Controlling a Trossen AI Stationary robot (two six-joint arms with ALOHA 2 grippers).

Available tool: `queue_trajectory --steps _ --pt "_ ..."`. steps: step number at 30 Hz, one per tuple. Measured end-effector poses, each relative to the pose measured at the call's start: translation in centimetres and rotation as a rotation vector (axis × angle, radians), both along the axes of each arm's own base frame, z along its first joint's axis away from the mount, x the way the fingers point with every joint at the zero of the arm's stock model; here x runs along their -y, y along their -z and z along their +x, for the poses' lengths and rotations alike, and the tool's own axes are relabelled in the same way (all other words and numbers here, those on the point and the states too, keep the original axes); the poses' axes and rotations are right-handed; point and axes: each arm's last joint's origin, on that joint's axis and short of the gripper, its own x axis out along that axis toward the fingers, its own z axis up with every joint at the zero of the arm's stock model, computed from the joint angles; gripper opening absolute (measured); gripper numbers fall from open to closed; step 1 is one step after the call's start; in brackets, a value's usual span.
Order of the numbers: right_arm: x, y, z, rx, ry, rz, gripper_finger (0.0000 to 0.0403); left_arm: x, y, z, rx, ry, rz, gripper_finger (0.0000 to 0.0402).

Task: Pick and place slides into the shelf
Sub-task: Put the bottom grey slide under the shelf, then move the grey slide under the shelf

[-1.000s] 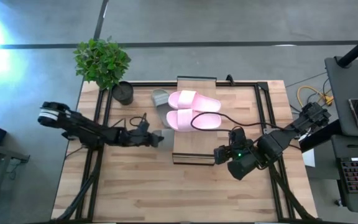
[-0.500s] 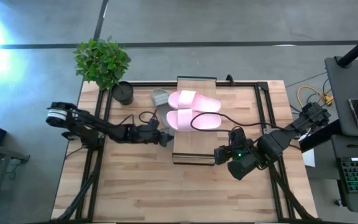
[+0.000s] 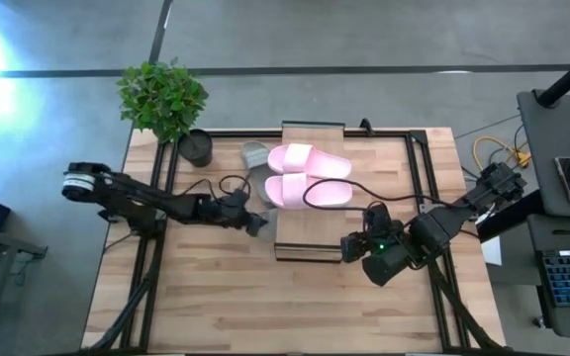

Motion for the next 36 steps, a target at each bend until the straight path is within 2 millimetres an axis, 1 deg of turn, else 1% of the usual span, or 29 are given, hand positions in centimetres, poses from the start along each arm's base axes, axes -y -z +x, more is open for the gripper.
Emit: queue_trajectory --steps 2,4,6,9,12,14,17,19,21,22,24,27,32,34,36 --pt "0.0 0.0 0.0 0.0 0.0 0.0 0.0226 -0.3 -0.3 -1.0 -0.06 -0.057 0.067 0.0192" --pt "0.0 0.0 0.0 0.0 -0.001 0.0 0.0226 -0.4 -1.1 -1.7 -0.077 -0.078 0.118 0.0192" --pt "0.0 0.0 0.0 -0.001 -0.001 -0.001 0.0226 -0.5 -1.7 -2.8 -0.11 -0.095 0.154 0.0192" --pt "0.0 0.0 0.0 -0.002 -0.001 -0.002 0.0226 -0.8 -3.0 -4.2 -0.116 -0.153 0.204 0.0192" --pt "0.0 0.0 0.0 -0.003 -0.002 -0.002 0.0226 -1.2 -4.1 -4.8 -0.075 -0.162 0.25 0.0182" --pt "0.0 0.1 0.0 -0.003 -0.001 -0.003 0.0226 -1.5 -4.5 -5.0 -0.063 -0.147 0.275 0.0163" --pt "0.0 0.1 0.0 -0.003 -0.001 -0.002 0.0226 -2.0 -4.6 -5.0 -0.106 -0.095 0.372 0.0116" --pt "0.0 0.1 0.0 -0.001 -0.001 -0.001 0.0226 -2.0 -5.4 -4.6 -0.119 -0.005 0.514 0.0078" --pt "0.0 0.1 0.0 0.002 0.001 0.001 0.0226 -2.0 -6.1 -4.4 -0.16 0.124 0.695 0.0044" --pt "0.0 0.1 0.0 0.003 0.004 0.004 0.0226 -1.9 -6.3 -4.3 -0.178 0.171 0.76 0.0031" --pt "0.0 0.1 0.0 0.006 0.012 0.009 0.0226 -2.1 -6.6 -4.2 -0.208 0.21 0.828 0.0016" --pt "0.0 0.1 0.0 0.01 0.02 0.015 0.0226 -3.5 -6.9 -4.5 -0.245 0.138 0.832 0.001" --pt "0.0 0.1 0.0 0.01 0.02 0.016 0.0226 -6.4 -6.4 -5.3 -0.331 0.018 0.814 0.0008" --pt "0.0 0.1 0.0 0.011 0.021 0.015 0.0226 -7.4 -6.4 -5.4 -0.338 0.009 0.822 0.0008" --pt "0.0 0.1 0.1 0.01 0.024 0.015 0.0226 -8.4 -6.1 -5.4 -0.311 0.037 0.77 0.0007"
